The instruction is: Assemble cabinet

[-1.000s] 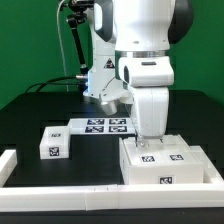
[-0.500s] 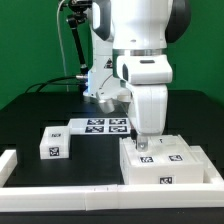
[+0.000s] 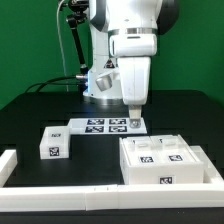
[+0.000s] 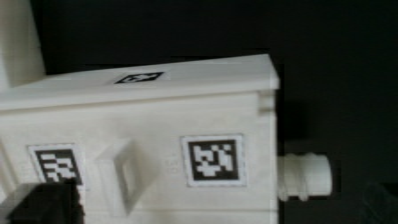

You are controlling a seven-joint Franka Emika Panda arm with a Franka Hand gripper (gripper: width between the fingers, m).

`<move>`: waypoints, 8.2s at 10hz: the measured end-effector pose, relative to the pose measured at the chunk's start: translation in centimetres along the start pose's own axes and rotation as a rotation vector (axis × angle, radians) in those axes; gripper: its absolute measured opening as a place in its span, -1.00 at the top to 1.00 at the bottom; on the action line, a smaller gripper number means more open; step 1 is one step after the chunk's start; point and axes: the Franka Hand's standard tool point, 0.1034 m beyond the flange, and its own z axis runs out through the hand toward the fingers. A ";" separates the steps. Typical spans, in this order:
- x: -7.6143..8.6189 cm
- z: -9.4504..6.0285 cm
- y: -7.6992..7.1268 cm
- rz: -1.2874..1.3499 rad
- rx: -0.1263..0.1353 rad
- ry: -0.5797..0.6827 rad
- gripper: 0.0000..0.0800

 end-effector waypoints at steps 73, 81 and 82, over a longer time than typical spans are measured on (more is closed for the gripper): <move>4.8 -4.6 3.5 1.095 0.067 0.048 0.99; 4.8 -3.1 1.9 1.084 0.069 0.049 0.38; 3.4 -2.2 -0.8 1.078 0.078 0.027 -0.07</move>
Offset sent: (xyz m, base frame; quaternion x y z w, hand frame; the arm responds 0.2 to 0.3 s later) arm 0.0000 0.0000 0.0000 0.0000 0.0000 0.0000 1.0000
